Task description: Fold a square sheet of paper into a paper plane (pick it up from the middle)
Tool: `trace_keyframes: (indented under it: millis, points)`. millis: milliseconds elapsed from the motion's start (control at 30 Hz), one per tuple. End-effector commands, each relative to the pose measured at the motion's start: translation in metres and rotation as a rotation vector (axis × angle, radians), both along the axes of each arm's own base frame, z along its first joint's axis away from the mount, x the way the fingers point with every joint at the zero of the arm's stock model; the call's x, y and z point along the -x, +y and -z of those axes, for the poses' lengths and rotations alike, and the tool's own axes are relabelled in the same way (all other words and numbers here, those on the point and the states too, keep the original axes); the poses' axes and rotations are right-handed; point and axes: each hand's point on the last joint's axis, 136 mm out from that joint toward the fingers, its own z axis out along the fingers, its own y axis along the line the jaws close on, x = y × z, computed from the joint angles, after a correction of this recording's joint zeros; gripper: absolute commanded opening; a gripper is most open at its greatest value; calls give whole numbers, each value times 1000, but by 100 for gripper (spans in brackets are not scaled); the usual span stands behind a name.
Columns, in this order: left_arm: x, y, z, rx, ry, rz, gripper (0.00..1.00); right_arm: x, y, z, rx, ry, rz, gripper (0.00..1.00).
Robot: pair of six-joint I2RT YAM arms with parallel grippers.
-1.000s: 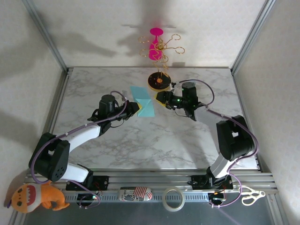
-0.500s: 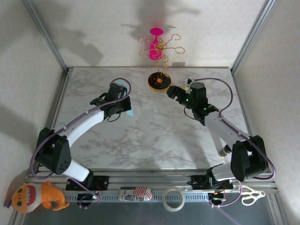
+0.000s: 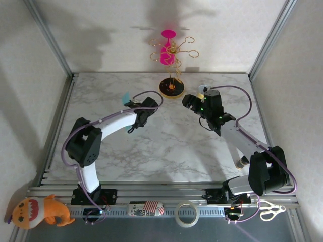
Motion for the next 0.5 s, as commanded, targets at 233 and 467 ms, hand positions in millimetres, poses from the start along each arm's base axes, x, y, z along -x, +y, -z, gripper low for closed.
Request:
trace_keyframes:
  millis: [233,467]
  points:
    - [-1,-99,32,563,70,81,39,1,-11,13,24,34,50,82]
    - [-13,-87,-10,933,-21,23,57,0,11,31,28,77,-59,76]
